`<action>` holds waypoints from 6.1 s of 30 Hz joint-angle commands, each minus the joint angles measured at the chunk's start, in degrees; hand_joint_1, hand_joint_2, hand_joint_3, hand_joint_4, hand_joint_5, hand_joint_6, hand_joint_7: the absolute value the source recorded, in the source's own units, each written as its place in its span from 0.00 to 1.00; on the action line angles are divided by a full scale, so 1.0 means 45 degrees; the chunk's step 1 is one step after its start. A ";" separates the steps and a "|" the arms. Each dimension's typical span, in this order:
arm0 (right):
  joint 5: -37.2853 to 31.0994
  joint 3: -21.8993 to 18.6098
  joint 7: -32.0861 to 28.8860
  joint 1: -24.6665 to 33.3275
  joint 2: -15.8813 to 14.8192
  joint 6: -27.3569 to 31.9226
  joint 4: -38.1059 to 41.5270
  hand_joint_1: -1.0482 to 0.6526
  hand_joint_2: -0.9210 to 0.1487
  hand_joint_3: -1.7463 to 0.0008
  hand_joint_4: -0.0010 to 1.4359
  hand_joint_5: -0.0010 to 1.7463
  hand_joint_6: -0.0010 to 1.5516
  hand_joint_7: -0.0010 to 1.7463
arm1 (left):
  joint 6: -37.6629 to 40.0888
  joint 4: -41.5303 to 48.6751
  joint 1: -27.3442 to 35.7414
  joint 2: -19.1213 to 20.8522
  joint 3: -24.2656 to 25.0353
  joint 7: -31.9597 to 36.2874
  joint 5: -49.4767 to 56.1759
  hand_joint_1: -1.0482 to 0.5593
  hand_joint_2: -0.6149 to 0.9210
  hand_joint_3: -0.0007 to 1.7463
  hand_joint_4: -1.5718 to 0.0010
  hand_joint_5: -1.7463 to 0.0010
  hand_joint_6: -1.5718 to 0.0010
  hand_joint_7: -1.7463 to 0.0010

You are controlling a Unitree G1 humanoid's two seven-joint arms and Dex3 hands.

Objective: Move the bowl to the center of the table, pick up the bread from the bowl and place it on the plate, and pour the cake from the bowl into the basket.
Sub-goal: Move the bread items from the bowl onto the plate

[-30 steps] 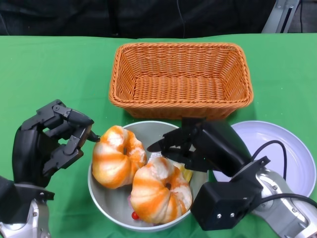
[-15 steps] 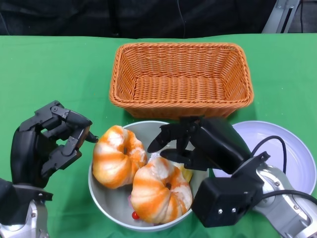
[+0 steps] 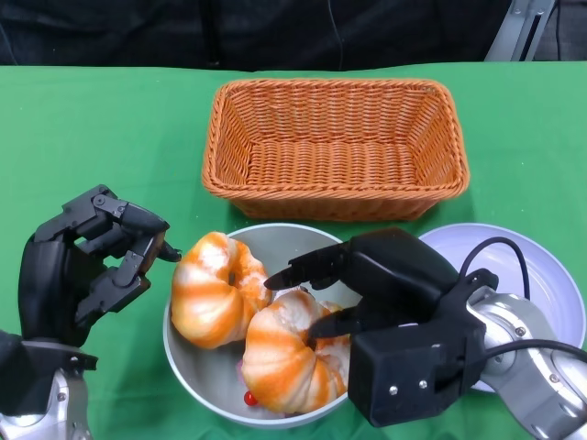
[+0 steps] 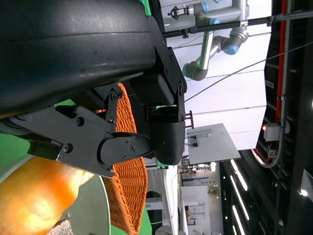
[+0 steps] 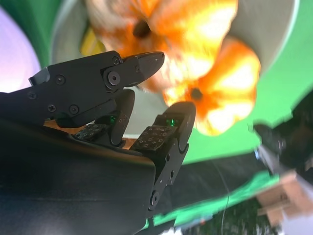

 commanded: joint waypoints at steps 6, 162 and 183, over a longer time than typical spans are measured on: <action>-0.0495 0.0173 0.0601 0.0031 -0.0350 0.0770 -0.1006 0.32 0.07 1.00 0.41 0.08 0.34 0.00 | -0.0029 -0.0028 -0.0022 0.0115 -0.0009 -0.0152 -0.0104 0.56 0.91 0.33 0.49 0.22 0.43 0.40; 0.7205 -0.6734 -0.1701 0.3561 0.0354 0.2745 -0.4681 0.58 0.04 0.75 0.49 0.96 0.43 0.73 | 0.0047 0.0409 -0.0186 0.0202 0.0448 -0.0381 -0.0261 0.56 1.00 0.17 0.48 0.25 0.39 0.50; 1.0560 -0.8407 -0.1619 0.3513 0.0394 1.0060 -0.5082 0.60 0.00 0.72 0.36 1.00 0.30 0.79 | 0.0089 0.0393 -0.0151 0.0238 0.0450 -0.0380 -0.0256 0.56 1.00 0.16 0.48 0.25 0.37 0.52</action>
